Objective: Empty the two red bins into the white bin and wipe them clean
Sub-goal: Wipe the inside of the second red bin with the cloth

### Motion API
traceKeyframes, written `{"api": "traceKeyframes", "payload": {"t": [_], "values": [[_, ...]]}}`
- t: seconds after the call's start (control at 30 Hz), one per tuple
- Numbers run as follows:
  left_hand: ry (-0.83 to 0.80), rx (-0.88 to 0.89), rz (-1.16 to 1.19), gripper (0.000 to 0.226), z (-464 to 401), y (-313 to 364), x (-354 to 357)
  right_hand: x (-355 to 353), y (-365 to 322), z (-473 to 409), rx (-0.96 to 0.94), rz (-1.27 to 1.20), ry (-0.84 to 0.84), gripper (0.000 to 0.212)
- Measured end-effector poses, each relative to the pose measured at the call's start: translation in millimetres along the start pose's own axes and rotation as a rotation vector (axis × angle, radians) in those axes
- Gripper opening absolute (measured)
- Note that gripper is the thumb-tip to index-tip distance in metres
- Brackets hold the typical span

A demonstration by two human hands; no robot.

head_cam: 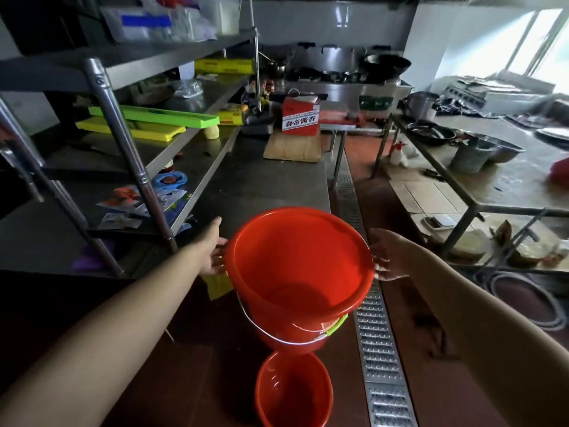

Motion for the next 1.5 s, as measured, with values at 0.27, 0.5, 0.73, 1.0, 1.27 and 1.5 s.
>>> {"api": "traceKeyframes", "payload": {"t": [0.27, 0.5, 0.73, 1.0, 1.27, 1.5], "values": [[-0.077, 0.088, -0.055, 0.07, -105, 70, 28, 31, -44, -68, -0.007, -0.081, 0.142, 0.023], [-0.2, 0.205, -0.128, 0.06, -168, 131, 52, 55, -71, -106, 0.018, -0.066, 0.228, 0.011], [-0.245, 0.319, -0.193, 0.057, -202, 150, 67, 57, -86, -117, -0.031, 0.116, 0.362, 0.01], [-0.087, 0.577, -0.567, 0.028, -180, 155, 41, 77, -145, -112, -0.35, 0.617, 0.612, 0.031], [-0.009, 0.742, -0.935, 0.004, -137, 153, -11, 174, -201, -92, -0.588, 0.825, 0.469, 0.028], [0.122, 0.759, -1.031, 0.014, -121, 101, -63, 308, -172, -60, -0.876, 0.958, 0.165, 0.018]]}}
Point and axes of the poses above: each hand's wrist, its own z-axis away from the middle knuckle, its own x-axis out of the palm, y = z × x, the point moved 4 cm from there along -z, towards the middle knuckle, and after that the axes turned 3 degrees about x, right-handed, at the moved point
